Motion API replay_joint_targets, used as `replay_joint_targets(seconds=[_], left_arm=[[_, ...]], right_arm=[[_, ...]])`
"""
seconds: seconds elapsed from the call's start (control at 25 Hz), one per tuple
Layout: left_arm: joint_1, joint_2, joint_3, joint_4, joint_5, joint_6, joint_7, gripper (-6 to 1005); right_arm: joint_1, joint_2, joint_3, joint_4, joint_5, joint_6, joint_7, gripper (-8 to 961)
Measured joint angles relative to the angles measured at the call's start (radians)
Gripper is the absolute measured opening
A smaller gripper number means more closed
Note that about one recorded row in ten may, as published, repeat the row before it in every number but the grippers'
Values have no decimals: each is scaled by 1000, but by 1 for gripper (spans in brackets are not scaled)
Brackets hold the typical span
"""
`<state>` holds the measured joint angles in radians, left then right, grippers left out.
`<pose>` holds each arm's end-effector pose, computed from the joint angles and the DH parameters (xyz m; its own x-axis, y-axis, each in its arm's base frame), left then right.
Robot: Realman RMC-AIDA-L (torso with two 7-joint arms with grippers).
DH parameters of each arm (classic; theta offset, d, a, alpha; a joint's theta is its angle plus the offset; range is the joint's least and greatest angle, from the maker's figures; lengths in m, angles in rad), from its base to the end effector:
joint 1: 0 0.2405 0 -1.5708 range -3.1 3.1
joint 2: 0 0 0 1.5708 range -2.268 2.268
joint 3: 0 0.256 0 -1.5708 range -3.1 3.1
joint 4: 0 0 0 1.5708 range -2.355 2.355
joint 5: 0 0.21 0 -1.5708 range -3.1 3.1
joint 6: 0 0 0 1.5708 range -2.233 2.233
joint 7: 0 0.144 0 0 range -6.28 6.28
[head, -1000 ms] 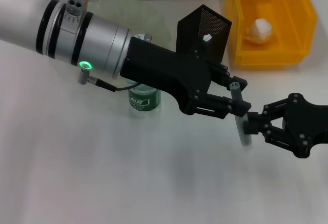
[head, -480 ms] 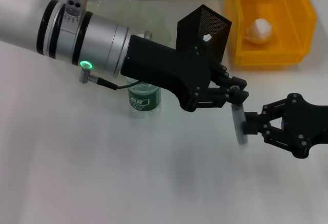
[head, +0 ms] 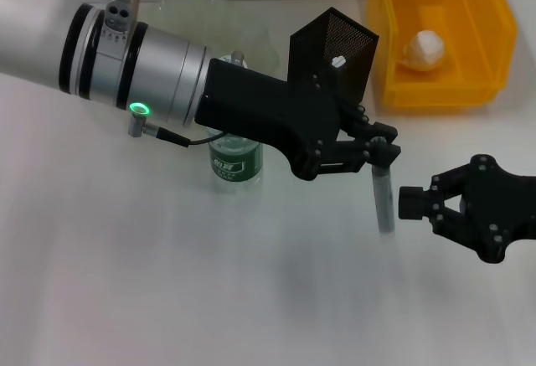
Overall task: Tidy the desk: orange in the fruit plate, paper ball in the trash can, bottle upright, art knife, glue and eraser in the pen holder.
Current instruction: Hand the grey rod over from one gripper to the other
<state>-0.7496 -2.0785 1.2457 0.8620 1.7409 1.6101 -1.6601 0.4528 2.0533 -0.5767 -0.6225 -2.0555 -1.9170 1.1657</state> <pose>-0.1079 0.3426 -0.0362 0.9104 0.1419 0.3885 0.0780 -0.9814 0.1756 0.2710 0.2695 0.0177 0.7756 -0.2118 -0.5946 -0.2664 -0.9639 -0.0042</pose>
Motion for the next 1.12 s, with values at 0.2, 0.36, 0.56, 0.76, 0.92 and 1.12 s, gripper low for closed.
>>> replay_joint_targets(seconds=[0.2, 0.36, 0.56, 0.76, 0.92, 1.12], left_arm=[[13, 3, -6, 3, -15, -11, 4, 154], [23, 5, -25, 4, -38, -14, 11, 154], [37, 9, -83, 2, -62, -7, 14, 154], [52, 12, -184, -14, -98, 22, 15, 155], [48, 21, -342, -106, -168, 108, 17, 155], [49, 35, -439, -171, -240, 175, -7, 155]], right_arm=[[-8, -1, 17, 1, 1, -18, 23, 154], [-36, -11, 100, 1, 2, -50, 31, 215], [-84, -35, 245, 11, 2, -127, 16, 290], [-137, -81, 377, 112, 2, -246, -78, 498], [-190, -86, 405, 188, 56, -265, -182, 598], [-209, -66, 406, 272, 105, -265, -296, 608]])
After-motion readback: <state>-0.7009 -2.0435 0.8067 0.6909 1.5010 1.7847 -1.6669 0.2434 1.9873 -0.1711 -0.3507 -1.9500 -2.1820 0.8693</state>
